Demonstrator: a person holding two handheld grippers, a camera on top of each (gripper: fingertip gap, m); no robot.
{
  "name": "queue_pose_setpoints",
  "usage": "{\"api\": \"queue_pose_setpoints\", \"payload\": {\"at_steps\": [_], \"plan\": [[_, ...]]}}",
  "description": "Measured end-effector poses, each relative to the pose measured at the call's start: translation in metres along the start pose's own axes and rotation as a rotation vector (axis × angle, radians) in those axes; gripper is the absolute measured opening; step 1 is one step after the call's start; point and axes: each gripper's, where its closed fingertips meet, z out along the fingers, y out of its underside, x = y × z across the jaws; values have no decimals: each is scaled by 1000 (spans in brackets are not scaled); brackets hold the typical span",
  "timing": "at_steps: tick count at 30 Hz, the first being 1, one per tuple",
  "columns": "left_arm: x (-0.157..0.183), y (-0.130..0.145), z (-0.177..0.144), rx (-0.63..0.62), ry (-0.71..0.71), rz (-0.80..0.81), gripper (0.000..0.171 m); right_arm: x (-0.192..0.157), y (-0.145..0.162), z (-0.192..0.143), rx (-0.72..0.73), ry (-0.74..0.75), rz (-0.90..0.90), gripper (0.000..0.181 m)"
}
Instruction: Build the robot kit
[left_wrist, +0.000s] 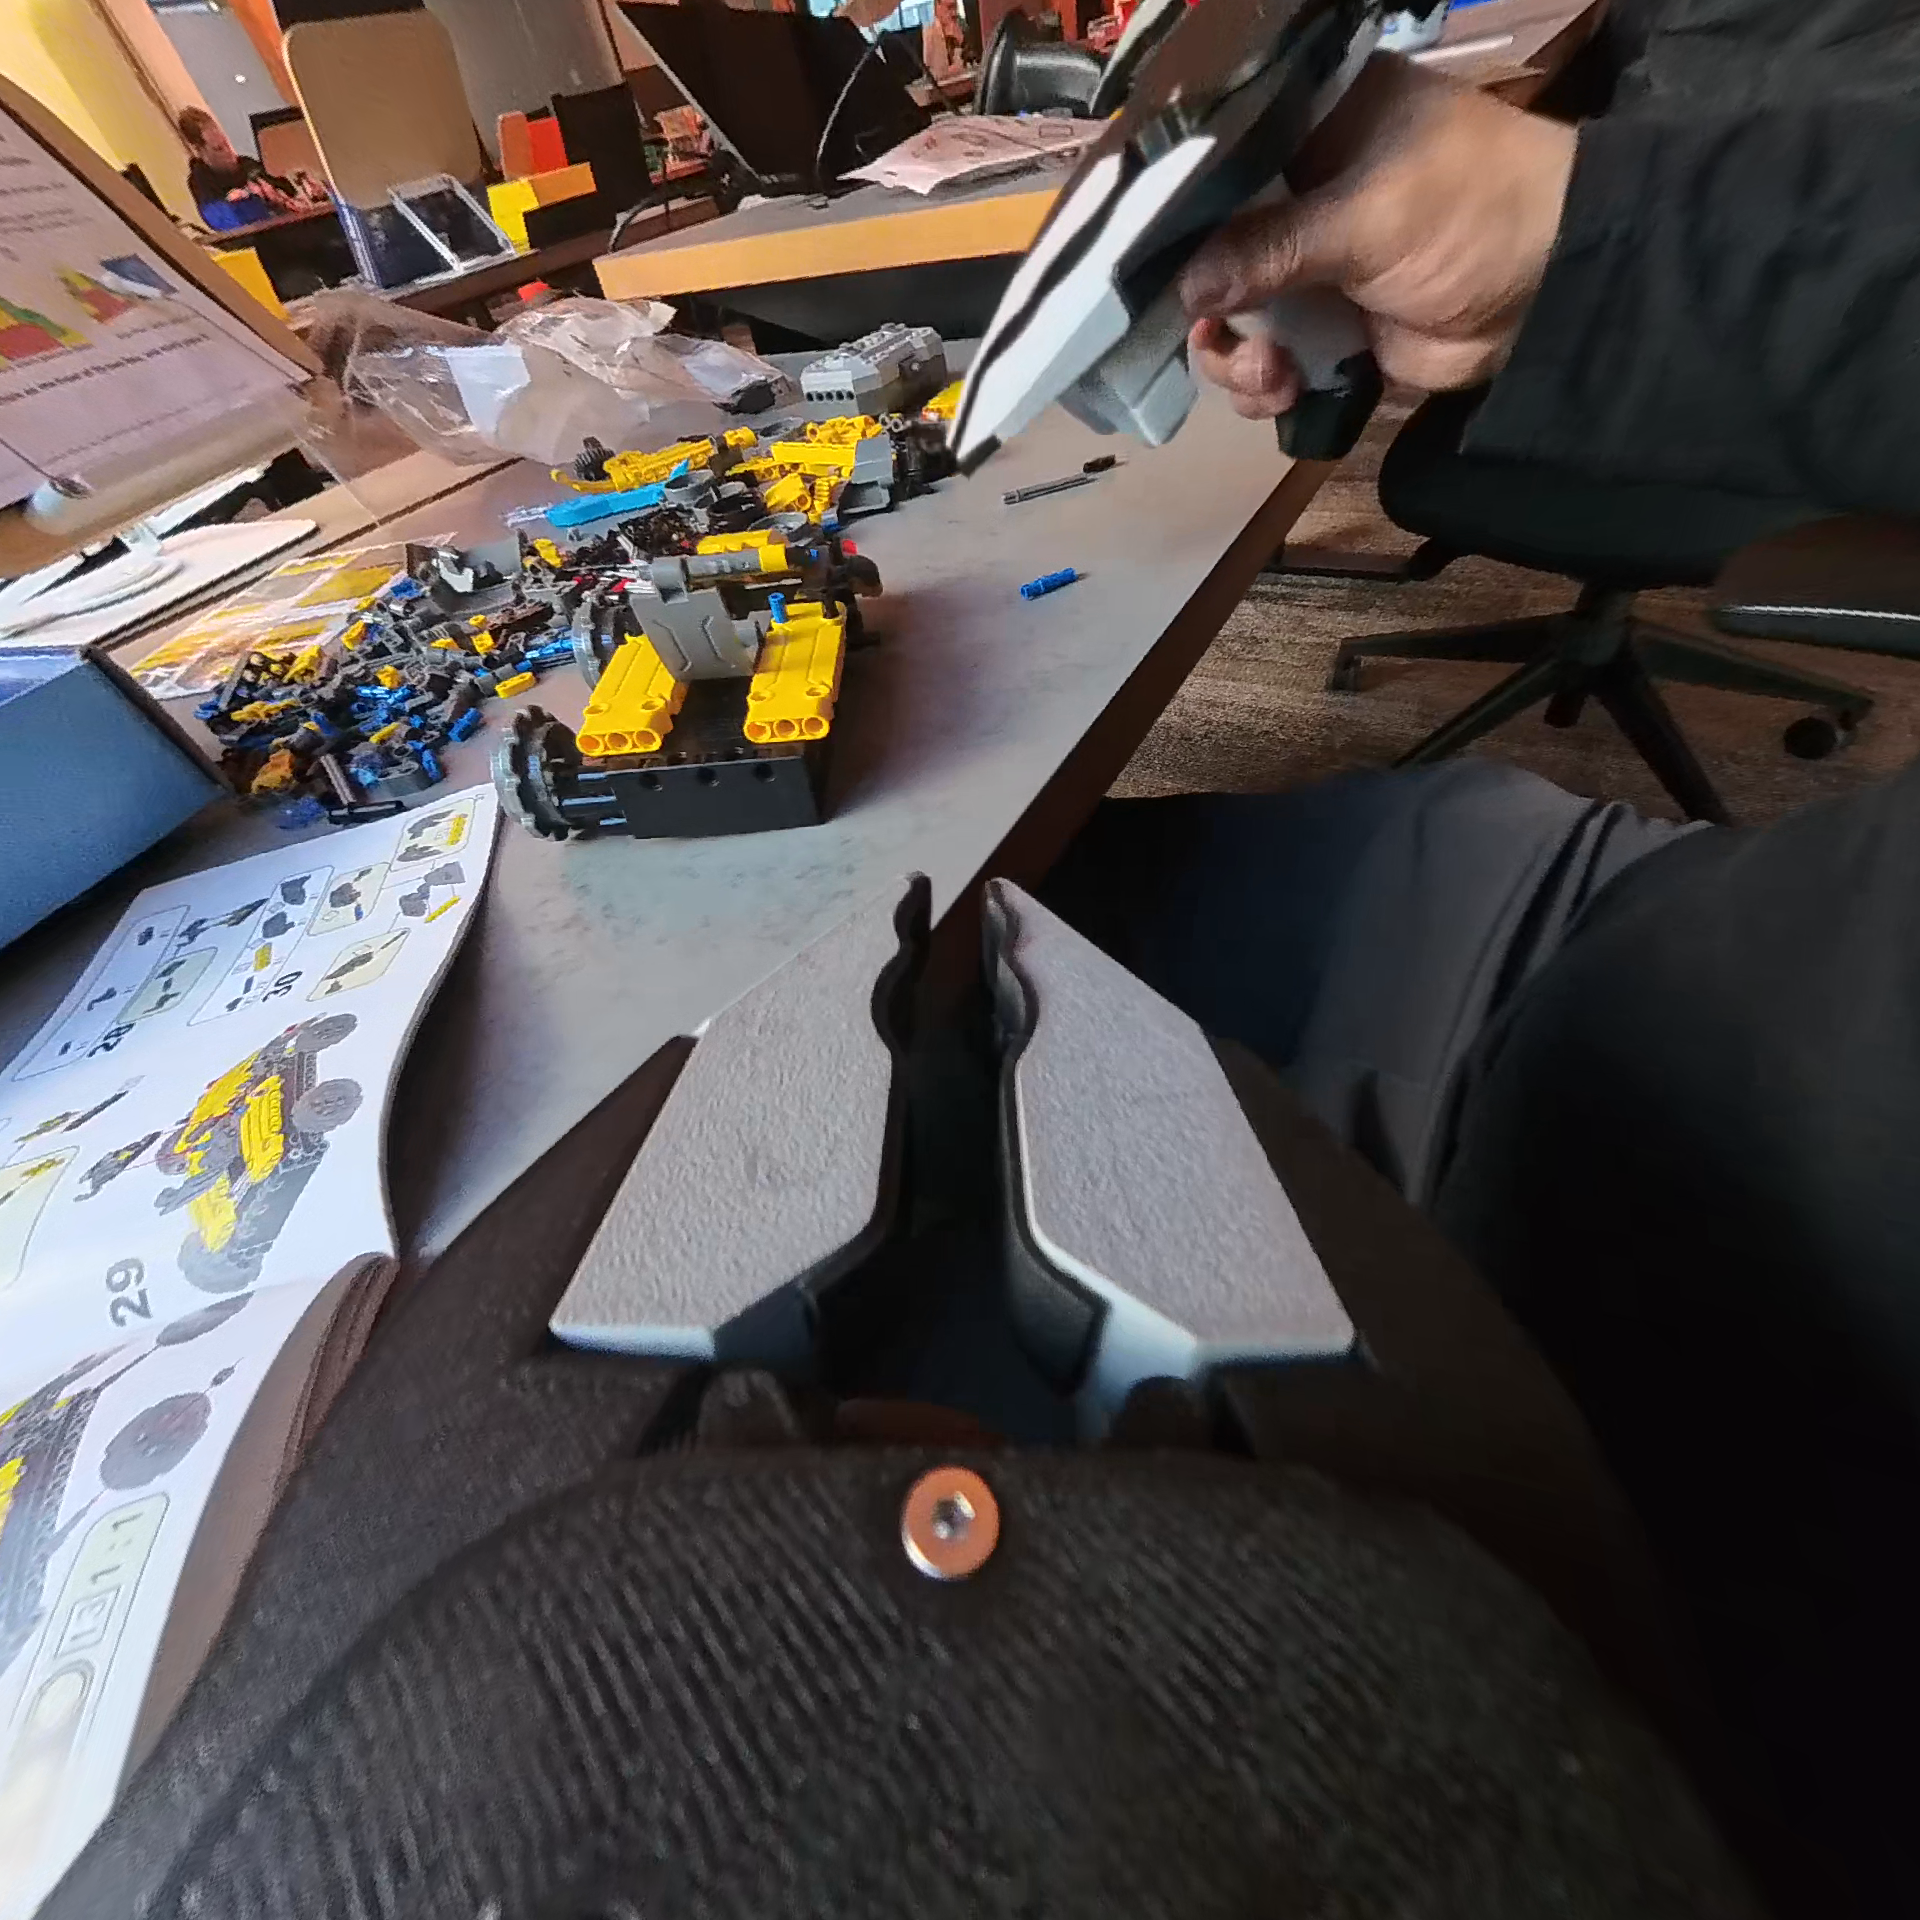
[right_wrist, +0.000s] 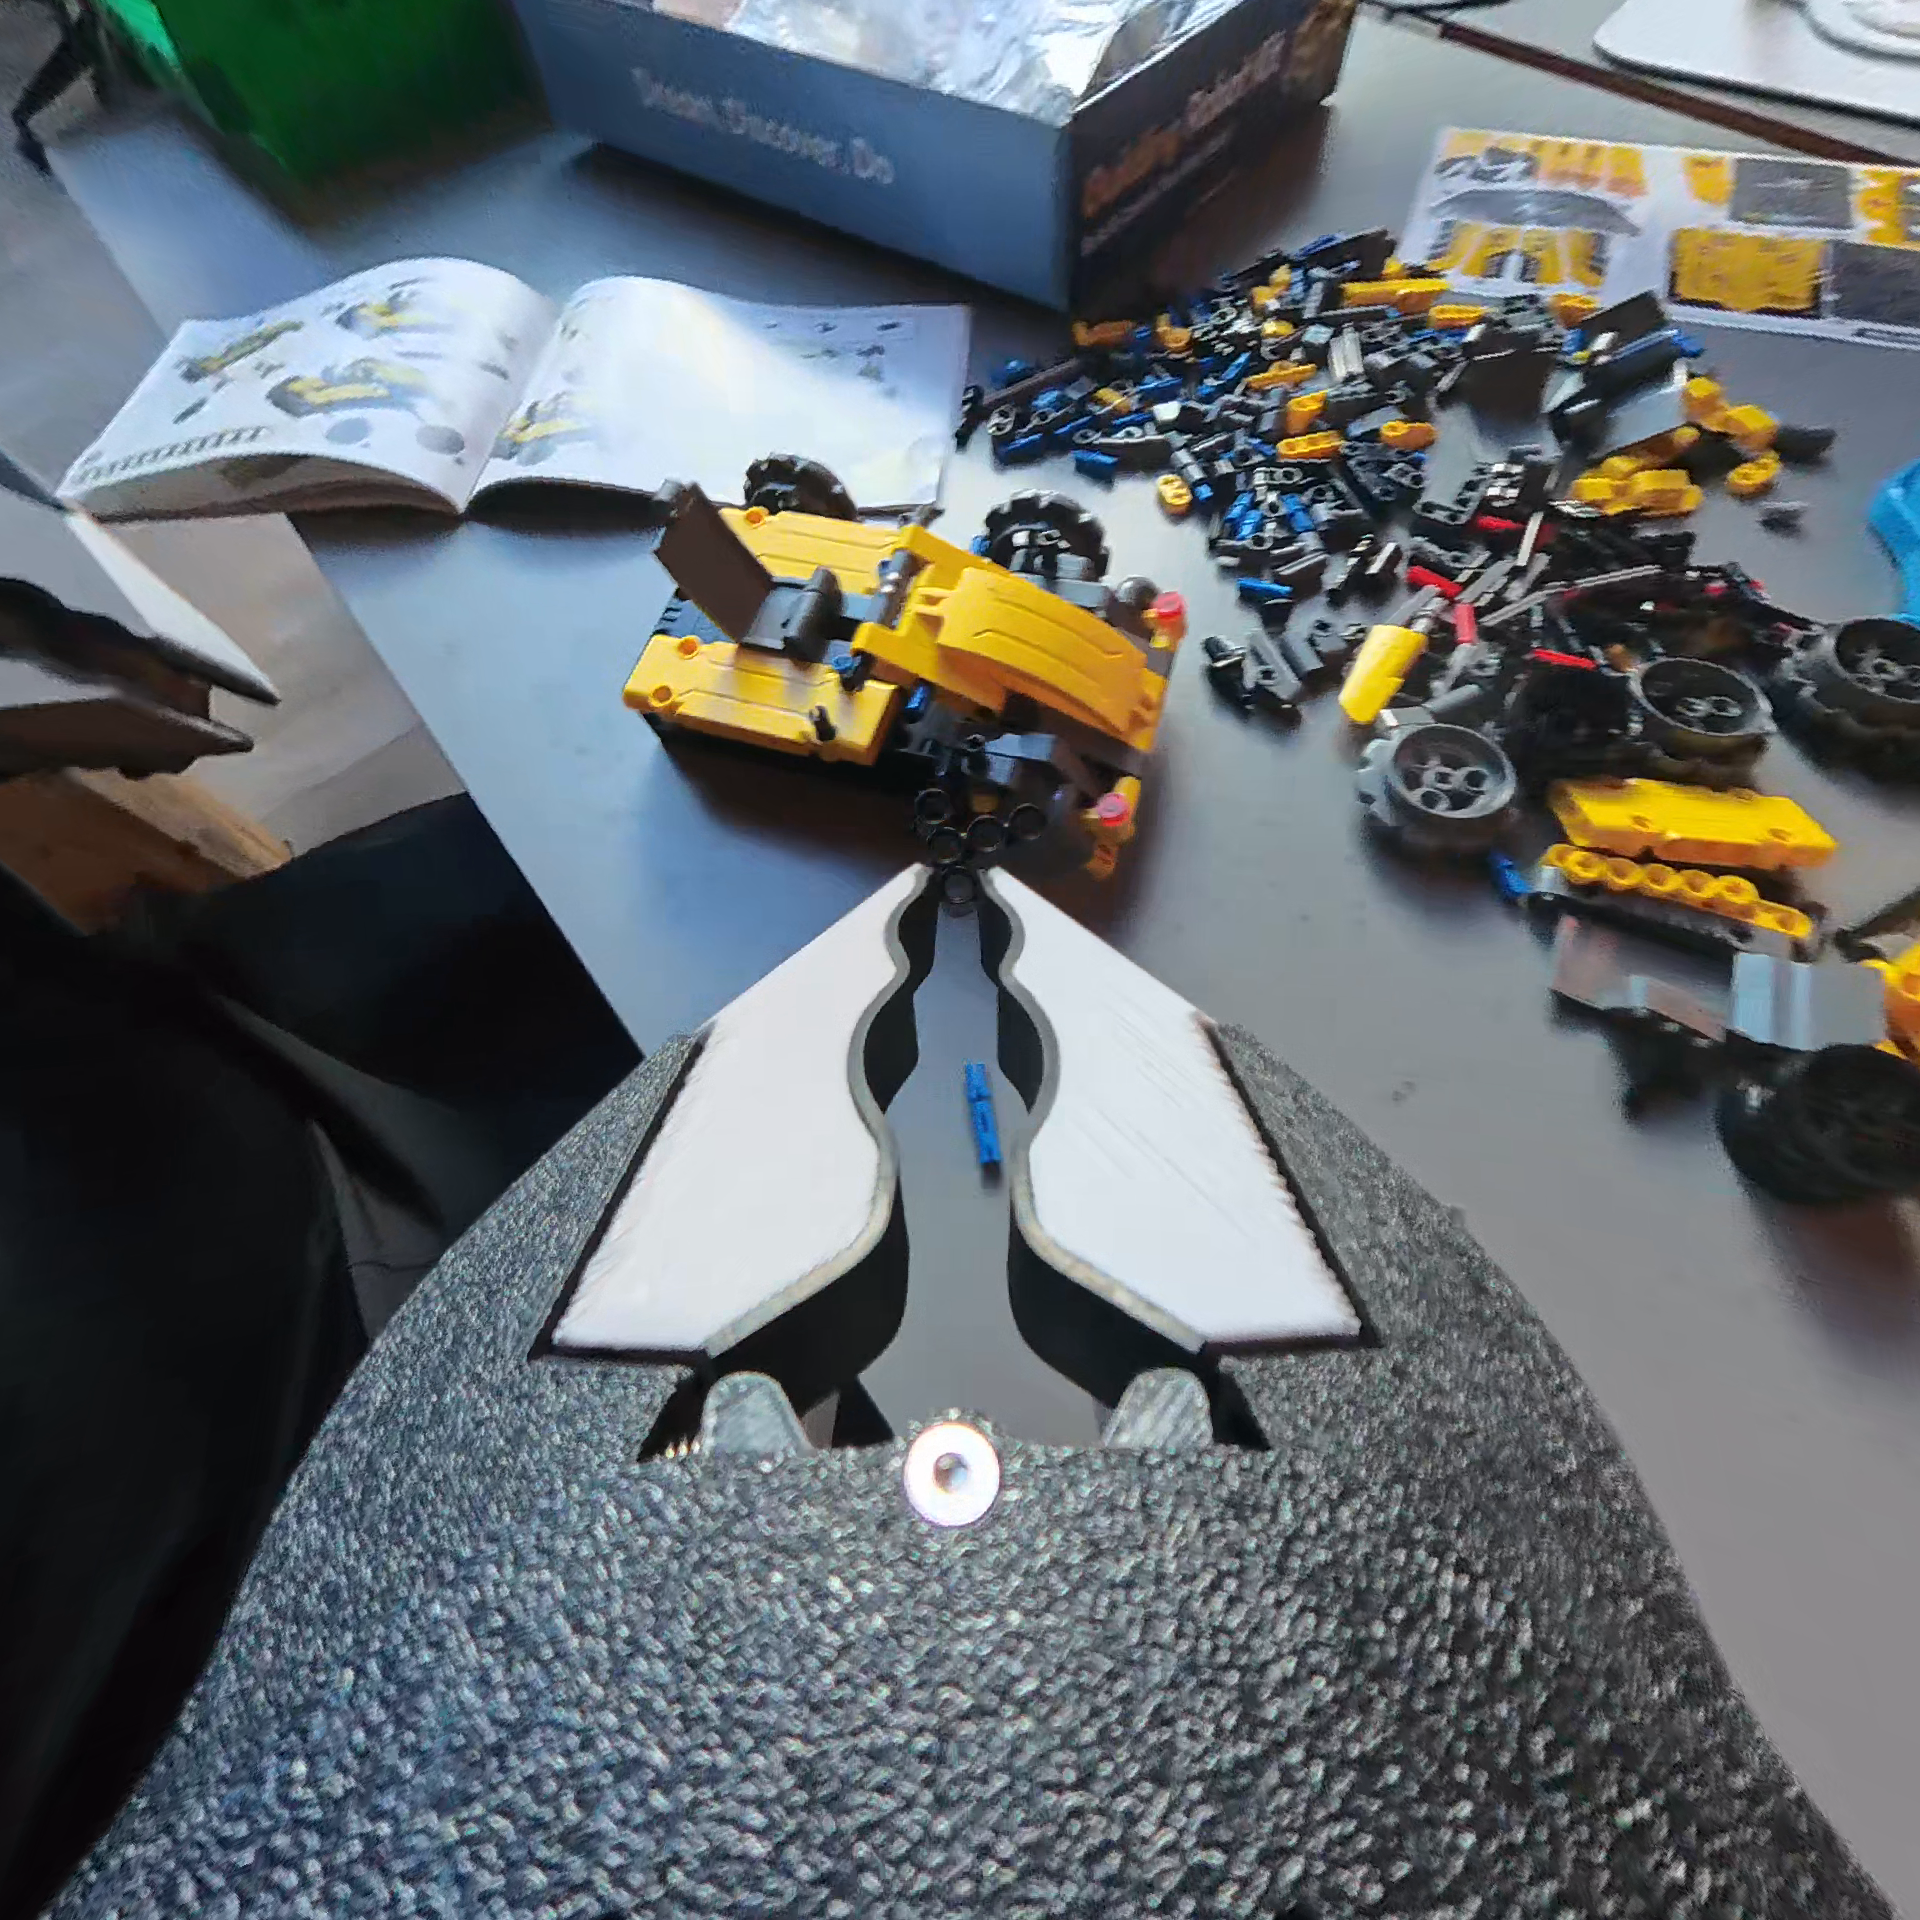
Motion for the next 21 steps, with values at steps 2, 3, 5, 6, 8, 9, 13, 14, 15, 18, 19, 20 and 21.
{"api": "queue_pose_setpoints", "payload": {"at_steps": [2,3,5,6,8,9,13,14,15,18,19,20,21], "plan": [[-1,0,0,-4,-4,-12,6,-4,4,5,-21,-10,-19,7],[-2,1,1,-8,-3,-17,7,-6,6,7,-27,-16,-24,7],[-1,3,2,-17,-1,-25,6,-10,6,9,-22,-30,-35,7],[-1,4,3,-21,-3,-27,5,-11,6,9,-21,-36,-39,7],[-1,6,4,-28,-2,-30,5,-11,8,9,-26,-37,-43,7],[-1,6,4,-31,-1,-30,5,-12,8,9,-24,-41,-41,7],[0,8,6,-38,4,-37,5,-9,15,4,-25,-33,-30,7],[0,9,7,-41,4,-38,6,-7,16,2,-23,-28,-24,7],[0,9,7,-44,4,-38,6,-4,17,-1,-21,-23,-17,7],[0,10,7,-46,4,-39,6,2,20,-9,-10,-18,14,7],[0,10,8,-46,3,-39,6,5,21,-11,-10,-12,20,7],[0,10,7,-46,3,-38,6,8,24,-13,-13,-1,23,7],[0,10,7,-47,2,-36,6,12,26,-15,-18,9,24,7]]}}
